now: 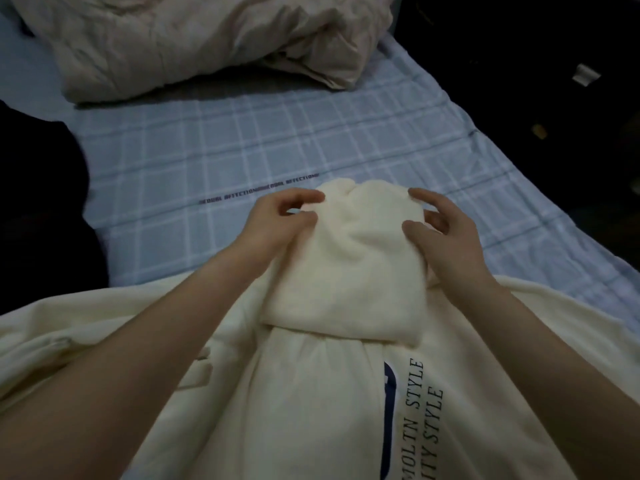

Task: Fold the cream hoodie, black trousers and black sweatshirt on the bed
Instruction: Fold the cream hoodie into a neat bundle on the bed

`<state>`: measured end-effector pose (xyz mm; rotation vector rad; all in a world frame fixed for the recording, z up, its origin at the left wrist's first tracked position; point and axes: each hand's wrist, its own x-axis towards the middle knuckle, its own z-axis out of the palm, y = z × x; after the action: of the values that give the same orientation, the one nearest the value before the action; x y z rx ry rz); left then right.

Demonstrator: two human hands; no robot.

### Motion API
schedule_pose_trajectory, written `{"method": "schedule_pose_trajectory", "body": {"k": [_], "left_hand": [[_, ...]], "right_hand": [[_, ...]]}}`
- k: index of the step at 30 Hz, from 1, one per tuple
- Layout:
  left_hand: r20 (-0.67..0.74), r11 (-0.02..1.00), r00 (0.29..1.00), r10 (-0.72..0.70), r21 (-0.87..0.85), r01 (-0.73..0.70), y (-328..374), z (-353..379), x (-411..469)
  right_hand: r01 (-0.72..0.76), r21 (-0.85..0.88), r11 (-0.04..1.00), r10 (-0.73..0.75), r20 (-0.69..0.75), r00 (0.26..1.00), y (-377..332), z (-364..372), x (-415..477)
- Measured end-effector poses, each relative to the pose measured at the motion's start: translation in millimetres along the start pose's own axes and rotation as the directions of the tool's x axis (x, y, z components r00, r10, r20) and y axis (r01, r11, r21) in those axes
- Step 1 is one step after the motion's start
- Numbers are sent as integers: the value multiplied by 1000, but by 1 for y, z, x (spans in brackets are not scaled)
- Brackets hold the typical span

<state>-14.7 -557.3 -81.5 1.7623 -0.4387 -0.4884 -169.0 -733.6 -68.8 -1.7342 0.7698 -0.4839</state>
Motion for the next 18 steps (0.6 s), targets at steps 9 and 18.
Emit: {"method": "schedule_pose_trajectory", "body": {"k": [9, 18], "left_hand": [[212, 977, 956, -204, -11, 212, -43, -55, -183], [131, 984, 986, -107, 157, 86, -41, -53, -181]], "right_hand": [[-118, -40, 992, 123, 204, 971, 24, -30, -183], [-12, -292, 956, 51, 128, 990, 50, -24, -184]]}}
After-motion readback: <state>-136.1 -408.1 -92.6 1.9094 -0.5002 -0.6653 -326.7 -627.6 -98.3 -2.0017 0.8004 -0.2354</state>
